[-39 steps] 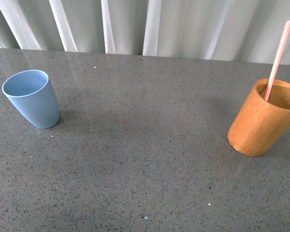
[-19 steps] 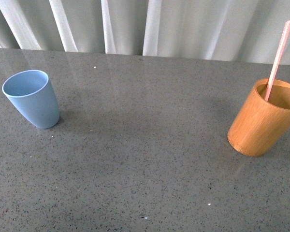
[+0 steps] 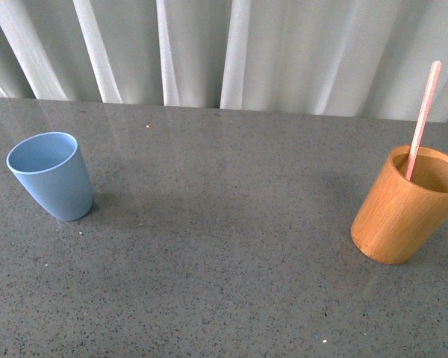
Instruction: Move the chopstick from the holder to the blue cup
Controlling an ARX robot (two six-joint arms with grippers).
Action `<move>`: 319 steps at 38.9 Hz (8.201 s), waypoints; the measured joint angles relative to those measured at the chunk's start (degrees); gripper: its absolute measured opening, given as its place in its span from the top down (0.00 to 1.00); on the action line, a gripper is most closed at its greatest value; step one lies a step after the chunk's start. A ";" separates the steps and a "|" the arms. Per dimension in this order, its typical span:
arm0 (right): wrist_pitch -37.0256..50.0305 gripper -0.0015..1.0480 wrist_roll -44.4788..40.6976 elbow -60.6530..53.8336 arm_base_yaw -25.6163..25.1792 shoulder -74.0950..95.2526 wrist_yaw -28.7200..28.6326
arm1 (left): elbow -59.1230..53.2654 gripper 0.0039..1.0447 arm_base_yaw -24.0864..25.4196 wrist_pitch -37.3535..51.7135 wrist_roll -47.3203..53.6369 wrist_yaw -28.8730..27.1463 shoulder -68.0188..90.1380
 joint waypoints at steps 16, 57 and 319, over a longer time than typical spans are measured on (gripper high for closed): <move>0.00 0.10 0.02 0.00 0.00 0.00 0.04 | 3.30 0.06 -2.05 -4.09 -14.45 -16.39 12.90; 0.00 0.10 0.02 0.00 0.00 0.00 0.02 | 56.54 0.06 -0.72 -12.00 -5.51 -7.17 99.47; 0.00 0.10 0.04 0.00 0.00 0.00 0.00 | 0.00 0.56 -0.07 0.00 -0.02 0.00 0.11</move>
